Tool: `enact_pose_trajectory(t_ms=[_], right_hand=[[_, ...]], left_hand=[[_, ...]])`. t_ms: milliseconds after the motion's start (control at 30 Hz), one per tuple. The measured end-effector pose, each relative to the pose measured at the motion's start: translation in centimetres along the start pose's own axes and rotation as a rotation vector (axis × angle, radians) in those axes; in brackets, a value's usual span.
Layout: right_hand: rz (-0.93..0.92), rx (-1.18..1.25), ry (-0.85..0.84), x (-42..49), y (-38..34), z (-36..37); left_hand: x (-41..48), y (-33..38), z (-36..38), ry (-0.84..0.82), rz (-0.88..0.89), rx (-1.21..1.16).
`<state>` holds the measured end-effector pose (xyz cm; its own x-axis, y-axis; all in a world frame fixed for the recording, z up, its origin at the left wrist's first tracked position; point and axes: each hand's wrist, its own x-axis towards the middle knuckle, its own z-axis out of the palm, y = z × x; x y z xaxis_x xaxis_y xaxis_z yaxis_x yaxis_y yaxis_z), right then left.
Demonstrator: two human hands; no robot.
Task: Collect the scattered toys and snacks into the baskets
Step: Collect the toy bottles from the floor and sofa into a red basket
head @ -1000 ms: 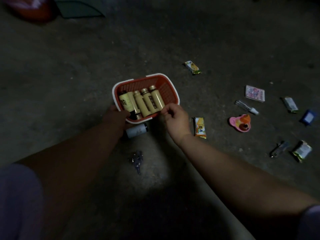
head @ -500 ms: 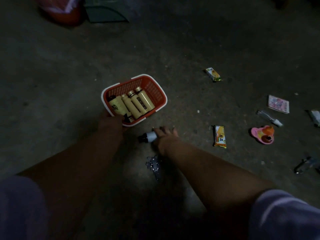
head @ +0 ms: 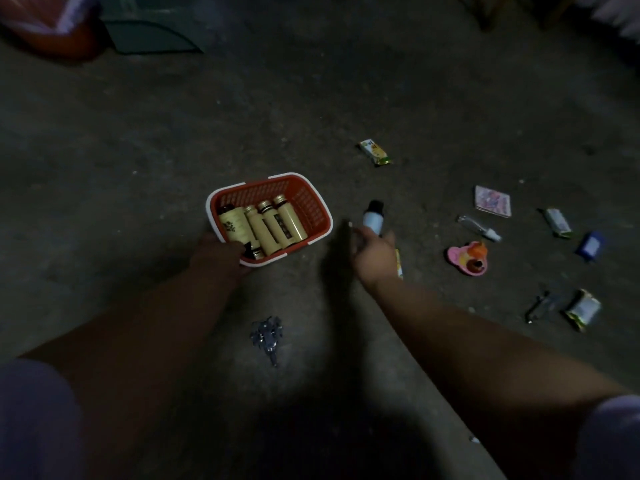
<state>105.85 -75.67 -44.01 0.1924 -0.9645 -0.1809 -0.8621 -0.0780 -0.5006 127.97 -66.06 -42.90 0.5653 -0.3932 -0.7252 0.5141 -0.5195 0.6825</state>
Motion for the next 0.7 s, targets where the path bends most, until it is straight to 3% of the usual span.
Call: enact_pose_trajectory(t_ms=[67, 267, 533, 700], right_hand=[[-0.119, 0.112, 0.058, 0.0, -1.1, -2.6], [-0.379, 0.170, -0.136, -1.0, -3.1, -5.2], [-0.288, -0.050, -0.365, -0.6, 2.3, -6.3], [-0.250, -0.046, -0.367, -0.6, 6.4, -9.5]], left_hand=[[-0.2, -0.3, 1.1, -0.047, 0.007, 0.012], [-3.0, -1.0, 5.7, -0.163, 0.033, 0.019], [-5.6, -2.6, 10.5, -0.276, 0.017, 0.069], [-8.0, -4.0, 14.0, -0.338, 0.013, 0.138]])
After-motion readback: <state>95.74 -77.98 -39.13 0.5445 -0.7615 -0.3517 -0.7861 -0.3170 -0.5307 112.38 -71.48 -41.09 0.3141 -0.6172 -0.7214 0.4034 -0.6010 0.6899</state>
